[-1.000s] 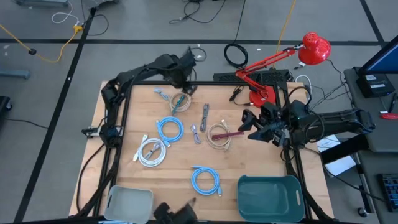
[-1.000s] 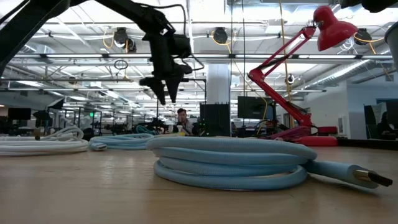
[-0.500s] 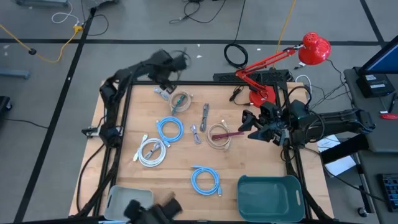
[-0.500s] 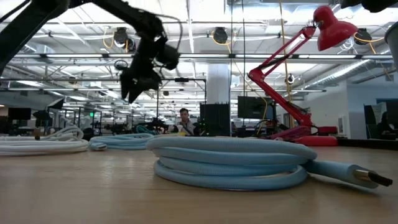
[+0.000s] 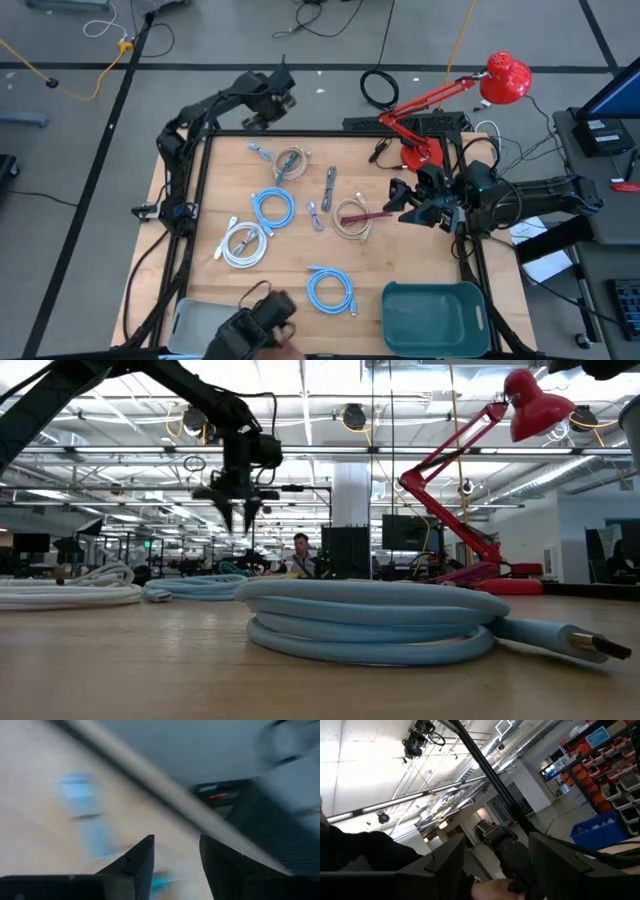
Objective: Pick & Place USB Port
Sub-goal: Put the blue charger cable into the gray bin
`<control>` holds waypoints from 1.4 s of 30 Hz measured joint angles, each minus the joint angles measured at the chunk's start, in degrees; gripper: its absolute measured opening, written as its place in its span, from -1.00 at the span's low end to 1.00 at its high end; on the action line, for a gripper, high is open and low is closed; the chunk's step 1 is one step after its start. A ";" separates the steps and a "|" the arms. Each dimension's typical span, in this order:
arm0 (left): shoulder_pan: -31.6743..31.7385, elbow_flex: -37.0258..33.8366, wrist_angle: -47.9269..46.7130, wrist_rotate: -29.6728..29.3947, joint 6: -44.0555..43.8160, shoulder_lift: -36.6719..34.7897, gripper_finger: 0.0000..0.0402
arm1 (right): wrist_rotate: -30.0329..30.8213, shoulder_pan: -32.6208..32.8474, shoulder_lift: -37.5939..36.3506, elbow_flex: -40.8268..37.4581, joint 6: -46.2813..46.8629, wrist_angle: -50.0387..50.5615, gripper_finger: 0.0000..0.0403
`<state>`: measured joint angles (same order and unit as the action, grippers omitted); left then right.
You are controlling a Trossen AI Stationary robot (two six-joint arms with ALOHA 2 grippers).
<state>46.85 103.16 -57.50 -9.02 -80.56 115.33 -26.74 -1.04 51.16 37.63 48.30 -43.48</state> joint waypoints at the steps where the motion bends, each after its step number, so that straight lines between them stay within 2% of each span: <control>1: -0.30 -0.18 5.60 0.36 0.03 0.00 -0.26 | -0.07 0.00 0.00 0.00 0.62 0.00 0.05; 5: -1.56 -1.82 24.28 5.95 12.59 -0.04 -0.34 | -0.27 0.00 0.00 0.00 2.00 0.00 0.05; 7: -2.03 -2.23 25.28 8.31 14.77 -0.04 -0.38 | -0.27 0.00 0.00 0.00 2.02 0.00 0.05; 9: -2.73 -2.26 22.96 10.11 16.78 -0.04 -0.42 | -0.27 0.00 0.00 0.00 2.02 0.00 0.05; 12: -3.96 -2.25 11.46 9.92 20.95 -0.04 -0.51 | -0.28 0.00 0.00 0.00 1.80 -0.02 0.05; 17: -3.38 -2.32 -8.62 -0.67 30.40 -0.01 -0.73 | -0.11 0.00 0.00 0.00 0.28 -0.02 0.05; 21: 0.59 -2.35 -18.70 -6.49 35.79 -1.05 -0.90 | -0.11 0.00 0.00 0.00 0.36 -0.02 0.05; 25: 5.53 -2.30 -20.20 -6.61 40.65 -1.99 -0.98 | -0.09 0.00 0.00 0.00 0.35 0.02 0.05; 29: 9.94 -2.28 -19.24 -4.25 45.85 -2.17 -0.91 | 1.70 0.00 0.00 0.00 0.35 0.04 0.05; 33: 13.28 -2.28 -18.02 -5.90 55.67 -2.14 -0.89 | 3.15 0.00 0.00 0.00 0.32 0.18 0.05; 38: 16.60 -2.28 -15.39 -4.30 78.47 -1.94 -0.94 | 7.63 0.02 0.02 0.00 -1.09 0.95 0.05; 42: 16.02 -2.28 -15.27 -4.53 96.28 -1.07 -0.96 | 12.71 0.00 0.04 0.00 -3.51 2.41 0.05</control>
<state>62.87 100.88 -72.78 -13.55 15.73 114.25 -14.03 -1.04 51.20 37.63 44.80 -41.08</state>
